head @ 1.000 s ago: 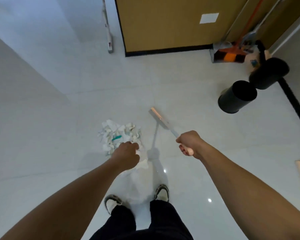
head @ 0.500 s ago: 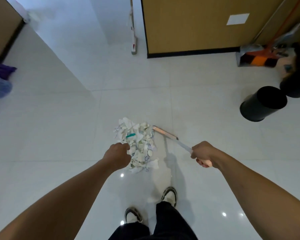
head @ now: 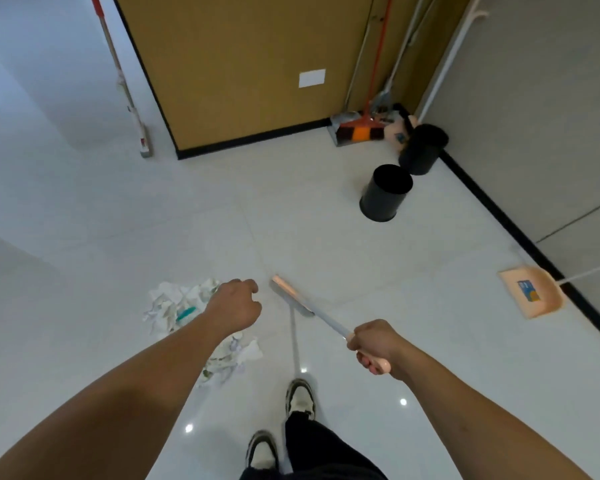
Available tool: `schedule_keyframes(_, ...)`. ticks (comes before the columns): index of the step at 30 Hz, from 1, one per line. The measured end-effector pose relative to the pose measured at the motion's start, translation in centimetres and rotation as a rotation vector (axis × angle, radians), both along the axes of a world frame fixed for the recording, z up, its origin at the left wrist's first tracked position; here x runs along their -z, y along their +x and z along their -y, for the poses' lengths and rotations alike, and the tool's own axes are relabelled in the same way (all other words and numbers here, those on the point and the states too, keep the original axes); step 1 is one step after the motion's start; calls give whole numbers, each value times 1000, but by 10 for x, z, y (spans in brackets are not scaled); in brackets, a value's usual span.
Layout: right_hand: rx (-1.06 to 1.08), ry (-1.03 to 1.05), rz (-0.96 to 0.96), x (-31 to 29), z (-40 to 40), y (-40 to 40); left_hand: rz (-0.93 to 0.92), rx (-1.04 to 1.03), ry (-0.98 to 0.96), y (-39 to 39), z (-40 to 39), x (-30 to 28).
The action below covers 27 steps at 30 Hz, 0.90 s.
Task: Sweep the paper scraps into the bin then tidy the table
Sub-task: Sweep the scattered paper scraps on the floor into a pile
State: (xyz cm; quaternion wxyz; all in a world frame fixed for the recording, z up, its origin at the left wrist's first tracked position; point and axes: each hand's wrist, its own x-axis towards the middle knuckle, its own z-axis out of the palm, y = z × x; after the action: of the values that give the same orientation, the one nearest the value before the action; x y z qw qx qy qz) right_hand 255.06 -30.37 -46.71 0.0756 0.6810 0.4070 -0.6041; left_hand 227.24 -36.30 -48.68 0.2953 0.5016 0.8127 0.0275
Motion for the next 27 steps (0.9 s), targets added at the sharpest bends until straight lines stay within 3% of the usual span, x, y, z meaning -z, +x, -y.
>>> schedule_keyframes(13, 781, 123, -51, -9, 79, 143, 115, 442, 73, 161, -47, -10)
schedule_keyframes(20, 1123, 166, -145, -5, 61, 222, 49, 621, 61, 253, -110, -22)
schedule_keyframes(27, 1323, 135, -217, 7, -10, 345, 9, 725, 76, 389, -209, -31)
